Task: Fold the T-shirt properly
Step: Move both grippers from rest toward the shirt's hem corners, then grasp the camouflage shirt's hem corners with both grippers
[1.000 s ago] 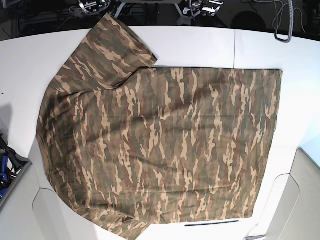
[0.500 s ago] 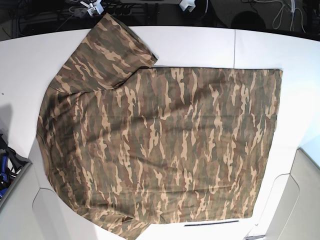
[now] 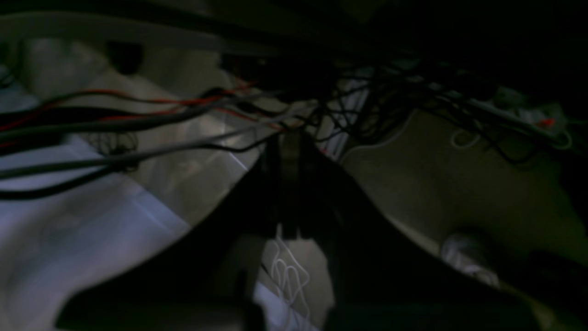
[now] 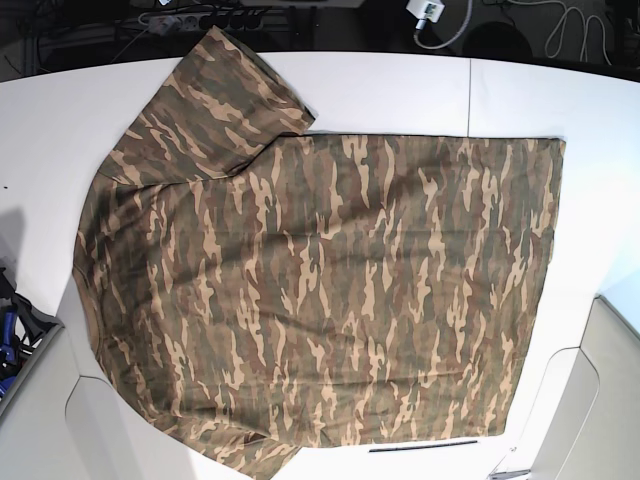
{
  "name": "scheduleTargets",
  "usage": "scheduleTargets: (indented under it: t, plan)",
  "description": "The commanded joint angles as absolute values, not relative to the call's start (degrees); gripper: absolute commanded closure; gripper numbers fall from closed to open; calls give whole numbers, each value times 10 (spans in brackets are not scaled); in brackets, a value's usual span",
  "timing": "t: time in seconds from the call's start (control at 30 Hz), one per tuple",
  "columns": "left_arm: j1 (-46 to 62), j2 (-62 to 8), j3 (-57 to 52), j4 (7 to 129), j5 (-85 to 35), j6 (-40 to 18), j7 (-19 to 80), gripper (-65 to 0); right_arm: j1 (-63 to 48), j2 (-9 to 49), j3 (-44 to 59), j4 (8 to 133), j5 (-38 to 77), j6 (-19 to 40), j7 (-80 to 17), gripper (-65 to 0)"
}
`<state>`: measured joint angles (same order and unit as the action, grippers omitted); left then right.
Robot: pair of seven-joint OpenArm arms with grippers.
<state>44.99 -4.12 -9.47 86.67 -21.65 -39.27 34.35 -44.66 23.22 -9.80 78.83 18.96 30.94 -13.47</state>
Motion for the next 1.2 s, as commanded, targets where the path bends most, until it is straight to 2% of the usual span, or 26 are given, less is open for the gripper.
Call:
scheduleTargets:
  t: [0.0,0.23,0.4,0.5,0.53,0.67,0.73,0.9,0.93,0.97,1.03,1.1,1.17]
  plan:
    - [465,-42,-109,890,-233,-400,351,-101,-462,239,-92,815,206,317,-138,0]
    - [472,-42,-223,1007,-345,-400,458,-101,-486,239,-38,956,310,317,-244,0]
    - [472,-56,-294,1082,-400,-400,487,-102,-482,239,8,1023,360,317,-247,0]
    - [471,-73,-324,1114,-418,-400,490,-160,-474,232,46,1050,380,312,-247,0]
    - [470,-79,-331,1122,-425,-400,490,-193,-469,227,60,1053,387,312,-249,-12]
    - [465,-106,-344,1132,-450,-400,488,-297,-436,211,114,1053,419,312,-291,-145]
    - [465,-119,-344,1132,-460,-400,486,-306,-421,208,139,1053,429,307,-310,-181]
    - [447,-145,-344,1132,-462,-400,478,-308,-393,208,181,1053,424,254,-313,-183]
    - [442,-152,-344,1132,-460,-400,478,-327,-389,208,185,1053,419,244,-313,-183]
    - [436,-157,-344,1132,-459,-400,478,-352,-387,208,188,1053,407,236,-314,-197]
    - [423,-166,-344,1131,-453,-394,478,-401,-387,208,190,1052,378,221,-314,-269]
    - [408,-175,-344,1129,-452,-382,478,-413,-388,208,190,1052,373,208,-319,-330]
    - [392,-185,-344,1124,-452,-376,478,-413,-387,208,189,1051,373,207,-322,-339]
